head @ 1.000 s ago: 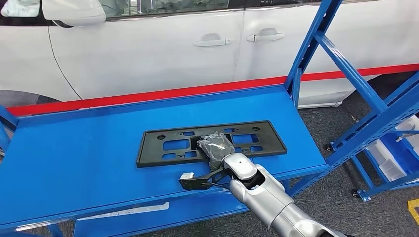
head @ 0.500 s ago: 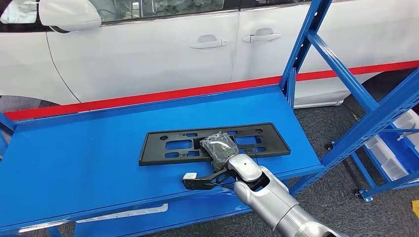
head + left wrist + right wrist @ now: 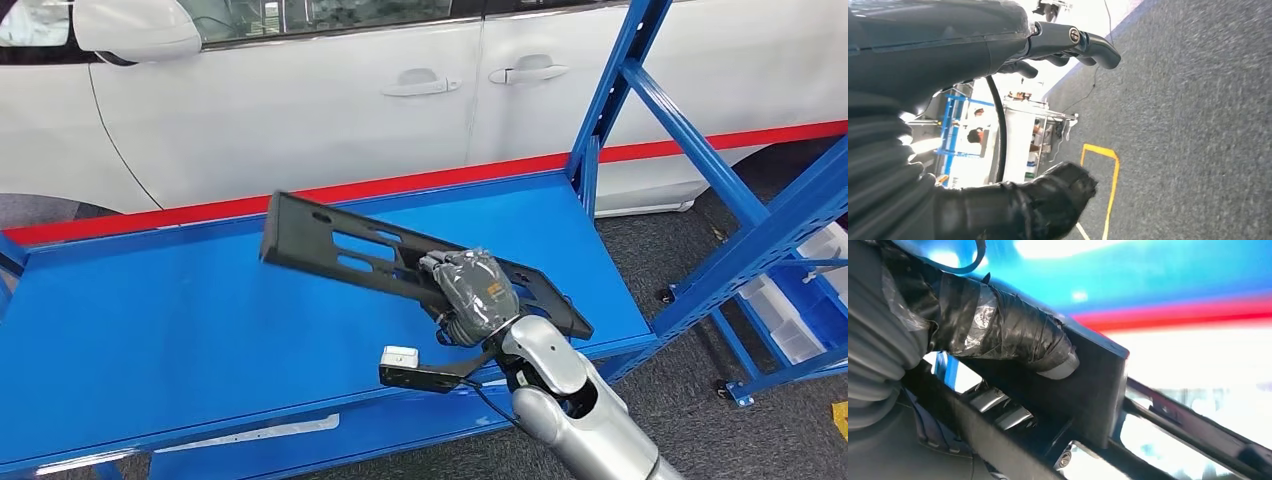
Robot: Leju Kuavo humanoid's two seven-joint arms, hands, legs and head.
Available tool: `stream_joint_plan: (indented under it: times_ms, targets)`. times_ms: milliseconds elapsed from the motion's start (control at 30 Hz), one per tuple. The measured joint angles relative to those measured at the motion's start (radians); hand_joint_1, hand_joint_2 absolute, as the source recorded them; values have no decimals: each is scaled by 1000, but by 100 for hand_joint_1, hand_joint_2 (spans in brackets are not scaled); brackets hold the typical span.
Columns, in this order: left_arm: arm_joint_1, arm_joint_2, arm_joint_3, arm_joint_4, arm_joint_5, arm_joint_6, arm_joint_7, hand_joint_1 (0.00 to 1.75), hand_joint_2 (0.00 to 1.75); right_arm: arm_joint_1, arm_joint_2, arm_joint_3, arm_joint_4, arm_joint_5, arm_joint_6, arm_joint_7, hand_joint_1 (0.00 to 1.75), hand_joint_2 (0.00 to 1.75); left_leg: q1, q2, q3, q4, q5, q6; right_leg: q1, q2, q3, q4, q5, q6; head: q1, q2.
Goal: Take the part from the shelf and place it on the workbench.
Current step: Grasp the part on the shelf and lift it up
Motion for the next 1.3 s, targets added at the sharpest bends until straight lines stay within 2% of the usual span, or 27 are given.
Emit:
stream_joint_plan:
  times_ms: [167, 267, 433, 567, 600, 633, 700, 733, 767, 800, 833, 900, 933, 967, 1000, 1067, 1100, 1133, 1167, 1233, 1267, 1300]
  targets:
    - [-1, -10, 0, -9, 0, 0, 8, 0, 175, 26, -10, -38, -159, 3, 0, 1, 175, 175, 0, 0, 0, 0, 0, 0, 0, 0, 0, 0, 0, 0, 0, 0]
    - [-1, -12, 0, -14, -1, 6, 18, 0, 175, 49, -13, -54, -219, 43, -48, -5, 175, 175, -1, 0, 0, 2, -1, 2, -2, 0, 0, -1, 0, 0, 0, 0]
    - [-1, -12, 0, -24, -2, -1, 22, 0, 175, 96, -14, -82, -369, 190, -129, 2, 175, 175, -5, -1, 0, 4, -4, 7, -6, -1, 1, -1, 0, 2, 0, 0]
    - [-1, -12, 0, -35, -4, -9, 23, 0, 175, 123, -21, -84, -440, 327, -190, 20, 175, 175, -4, 2, 4, -9, 10, 20, -9, 0, 8, -4, 2, 15, 0, 0]
    - [-2, -12, 0, -36, -4, -10, 23, 0, 175, 127, -26, -84, -450, 351, -202, 25, 175, 175, -1, 4, 6, -18, 18, 25, -9, 0, 5, 8, -12, 19, 0, 0]
    - [-2, -12, 0, -37, -5, -11, 24, 0, 175, 131, -32, -84, -457, 374, -215, 29, 175, 175, 3, 6, 6, -27, 25, 30, -10, 1, -7, 38, -38, 24, 1, 0]
    - [-2, -12, 0, -40, -6, -13, 23, 0, 175, 141, -45, -83, -462, 419, -239, 39, 175, 175, 6, 9, 1, -32, 32, 34, -20, 1, -50, 145, -109, 34, 1, 0]
    - [-2, -11, 0, -41, -6, -14, 22, 0, 175, 145, -53, -81, -463, 440, -249, 46, 175, 175, 7, 10, -3, -31, 33, 33, -26, 0, -71, 200, -133, 40, 1, 0]
    - [-1, -11, 0, -41, -6, -16, 21, 0, 175, 149, -62, -77, -463, 458, -257, 53, 175, 175, 9, 10, -8, -28, 35, 30, -33, 0, -79, 231, -139, 47, 1, 0]
    - [-1, -10, 0, -41, -6, -17, 20, 0, 175, 151, -71, -73, -463, 471, -263, 60, 175, 175, 11, 10, -13, -25, 37, 28, -39, 0, -71, 227, -127, 53, 1, 0]
    - [-1, -9, 0, -41, -6, -18, 19, 0, 175, 151, -79, -69, -463, 479, -266, 65, 175, 175, 15, 10, -18, -20, 38, 24, -45, -1, -45, 188, -99, 59, 1, 0]
    - [-1, -8, 0, -41, -6, -18, 17, 0, 175, 150, -89, -62, -464, 485, -267, 70, 175, 175, 22, 9, -28, -8, 39, 11, -52, 1, 27, 63, -51, 69, 1, 0]
    - [-2, -6, -1, -41, -7, -19, 17, 0, 175, 150, -93, -59, -465, 486, -268, 71, 175, 175, 24, 7, -32, -4, 41, 2, -50, 4, 47, 24, -39, 66, 1, 0]
    - [-1, -5, -1, -42, -7, -19, 17, 0, 175, 150, -96, -56, -466, 486, -268, 72, 175, 175, 23, 6, -35, -1, 44, -7, -47, 7, 54, 5, -37, 59, 1, 0]
    - [-1, -4, -1, -42, -7, -19, 16, 0, 175, 149, -100, -54, -467, 486, -269, 74, 175, 175, 22, 4, -38, -2, 49, -17, -41, 11, 49, 8, -36, 47, 1, 0]
    - [0, -3, -1, -42, -7, -20, 13, 0, 175, 142, -108, -43, -469, 487, -269, 79, 175, 175, 23, 3, -44, -1, 54, -33, -40, 10, 35, 7, -27, 23, 0, 0]
    - [1, -2, -1, -42, -7, -20, 12, 0, 175, 137, -113, -34, -470, 487, -269, 82, 175, 175, 25, 3, -53, 10, 40, -37, -39, 8, 27, 7, -19, 11, 0, 0]
    - [2, 0, -1, -42, -7, -19, 11, 0, 175, 132, -118, -21, -471, 487, -268, 84, 175, 175, 25, 3, -67, 41, 9, -38, -39, 6, 18, 5, -11, -1, 0, 0]
    - [1, 2, -1, -42, -7, -19, 11, 0, 175, 128, -122, -7, -472, 486, -267, 83, 175, 175, 24, 3, -87, 92, -36, -36, -36, 4, 7, 4, -1, -11, -1, 0]
    - [1, 6, -1, -42, -7, -18, 10, 0, 175, 126, -130, 22, -473, 484, -266, 78, 175, 175, 17, 4, -127, 220, -121, -30, -24, 2, -16, 6, 16, -23, -1, 0]
    - [1, 8, -1, -42, -7, -18, 10, 0, 175, 126, -133, 34, -473, 482, -265, 76, 175, 175, 13, 4, -134, 266, -138, -26, -18, 1, -28, 6, 24, -27, -1, 0]
    - [1, 9, -1, -41, -7, -17, 10, 0, 175, 126, -135, 43, -473, 481, -265, 74, 175, 175, 7, 4, -124, 279, -134, -20, -10, 0, -41, 7, 33, -30, -1, 0]
